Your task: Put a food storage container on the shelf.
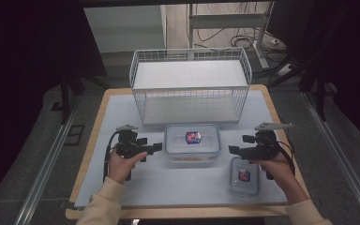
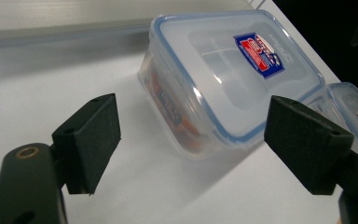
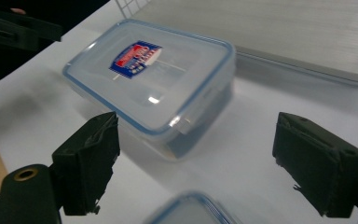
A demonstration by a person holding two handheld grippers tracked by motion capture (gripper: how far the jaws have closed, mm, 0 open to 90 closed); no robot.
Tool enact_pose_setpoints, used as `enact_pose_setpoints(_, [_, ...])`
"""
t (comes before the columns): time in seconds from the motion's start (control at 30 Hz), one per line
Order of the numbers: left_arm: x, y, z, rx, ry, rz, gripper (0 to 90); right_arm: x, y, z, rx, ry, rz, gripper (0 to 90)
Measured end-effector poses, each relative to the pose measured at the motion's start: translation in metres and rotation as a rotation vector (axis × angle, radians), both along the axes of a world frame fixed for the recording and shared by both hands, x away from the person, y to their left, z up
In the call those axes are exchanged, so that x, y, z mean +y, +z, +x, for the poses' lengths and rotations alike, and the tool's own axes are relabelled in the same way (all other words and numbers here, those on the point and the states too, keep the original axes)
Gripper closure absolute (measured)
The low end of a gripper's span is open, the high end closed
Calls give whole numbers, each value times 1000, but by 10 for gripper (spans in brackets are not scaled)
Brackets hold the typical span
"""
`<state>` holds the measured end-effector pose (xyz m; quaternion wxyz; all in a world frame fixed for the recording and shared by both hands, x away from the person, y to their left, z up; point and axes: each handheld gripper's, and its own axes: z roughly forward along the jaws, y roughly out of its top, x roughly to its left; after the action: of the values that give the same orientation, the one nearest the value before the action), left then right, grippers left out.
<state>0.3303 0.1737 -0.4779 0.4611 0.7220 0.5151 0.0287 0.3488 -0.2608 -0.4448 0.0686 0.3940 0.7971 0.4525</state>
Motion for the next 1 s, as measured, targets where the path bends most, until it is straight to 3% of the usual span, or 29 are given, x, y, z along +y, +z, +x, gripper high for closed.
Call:
enact_pose_setpoints(0.13, [-6,3,11,21,-20,-29,168,9,1,7,19,22,21,138])
enact_pose_setpoints(0.4, [-16,2,30,57,-41,-50,158,27,-1,38,116,34,20,126])
enact_pose_setpoints(0.47, [-19,-1,33,75,-49,-73,158,31,-6,47,147,27,14,129])
enact_pose_setpoints(0.63, [-23,-10,40,104,-71,-77,158,37,-18,65,219,35,6,132])
enact_pose_setpoints(1.0, [-29,-29,50,167,-99,-96,169,46,-36,80,329,65,-2,138])
